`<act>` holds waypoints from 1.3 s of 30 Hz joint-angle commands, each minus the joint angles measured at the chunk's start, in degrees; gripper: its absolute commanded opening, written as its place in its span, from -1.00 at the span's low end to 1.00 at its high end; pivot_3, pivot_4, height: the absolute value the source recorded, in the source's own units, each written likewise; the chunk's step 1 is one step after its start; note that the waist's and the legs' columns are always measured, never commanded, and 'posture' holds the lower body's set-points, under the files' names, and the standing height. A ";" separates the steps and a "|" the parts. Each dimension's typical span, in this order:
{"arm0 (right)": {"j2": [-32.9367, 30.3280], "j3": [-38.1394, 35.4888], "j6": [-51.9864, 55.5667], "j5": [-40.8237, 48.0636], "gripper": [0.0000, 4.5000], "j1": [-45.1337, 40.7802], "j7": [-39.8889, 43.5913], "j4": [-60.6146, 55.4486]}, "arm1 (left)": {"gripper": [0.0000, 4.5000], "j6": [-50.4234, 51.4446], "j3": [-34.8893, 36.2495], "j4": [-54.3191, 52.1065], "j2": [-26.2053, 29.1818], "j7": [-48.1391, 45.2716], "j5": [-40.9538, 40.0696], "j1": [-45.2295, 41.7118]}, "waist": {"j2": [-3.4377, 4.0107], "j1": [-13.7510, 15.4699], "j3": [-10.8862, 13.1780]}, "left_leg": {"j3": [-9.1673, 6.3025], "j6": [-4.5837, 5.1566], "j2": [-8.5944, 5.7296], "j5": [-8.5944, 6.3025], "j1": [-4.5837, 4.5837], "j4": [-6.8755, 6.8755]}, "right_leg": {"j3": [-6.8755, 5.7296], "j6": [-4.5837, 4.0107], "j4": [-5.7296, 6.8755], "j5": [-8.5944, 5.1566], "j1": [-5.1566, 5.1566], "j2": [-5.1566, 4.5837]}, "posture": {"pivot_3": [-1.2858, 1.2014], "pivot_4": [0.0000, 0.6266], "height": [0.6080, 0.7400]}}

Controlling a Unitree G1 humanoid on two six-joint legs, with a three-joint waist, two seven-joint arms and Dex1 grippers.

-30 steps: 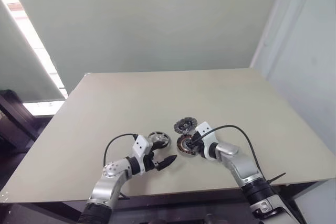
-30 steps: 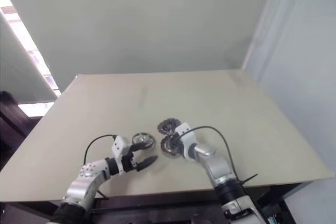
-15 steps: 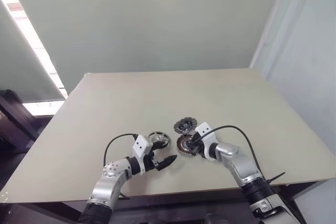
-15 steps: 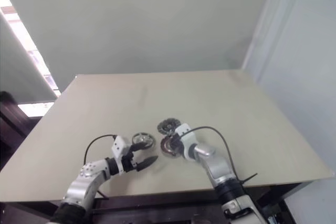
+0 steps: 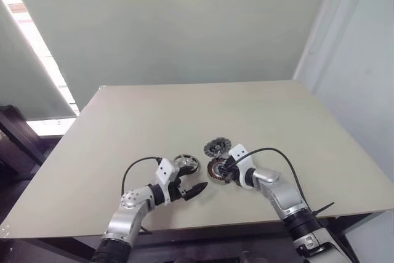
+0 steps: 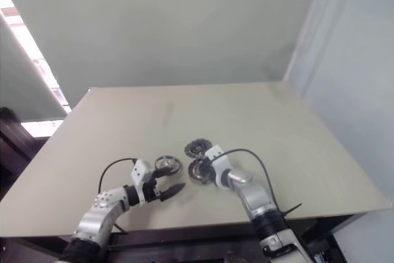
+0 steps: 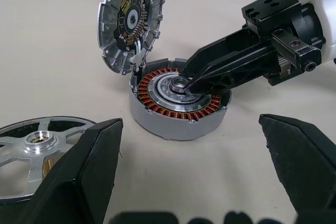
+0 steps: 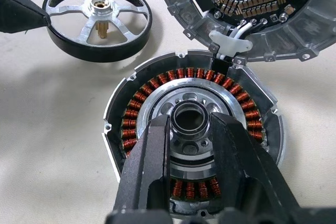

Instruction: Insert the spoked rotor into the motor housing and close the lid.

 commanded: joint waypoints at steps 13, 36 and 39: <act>0.34 -0.35 -1.32 -0.20 -0.65 -0.60 -0.02 0.15 | 1.00 -0.22 0.11 -2.46 0.19 -0.02 0.16 -0.51 | 0.00 -0.01 0.00 | 0.00 0.00 0.00 0.00 0.01 0.00 | 0.00 0.00 0.00 0.00 0.01 0.00 | 0.03 -1.00 1.00; 1.40 -1.10 -3.12 0.11 -0.65 -0.90 -0.29 1.14 | 1.00 -0.36 0.16 -2.26 0.15 0.01 0.18 -0.54 | 0.00 -0.01 0.00 | 0.00 0.00 0.00 0.00 0.01 0.00 | 0.00 0.00 0.00 0.00 0.01 0.00 | 0.03 -1.00 1.00; 1.48 -1.18 -3.16 0.16 -0.65 -0.87 -0.23 1.22 | 1.00 -0.34 0.15 -2.30 0.16 0.02 0.19 -0.50 | 0.00 -0.01 0.00 | 0.00 0.00 0.00 0.00 0.01 0.00 | 0.00 0.00 0.00 0.00 0.00 0.00 | 0.03 -1.00 1.00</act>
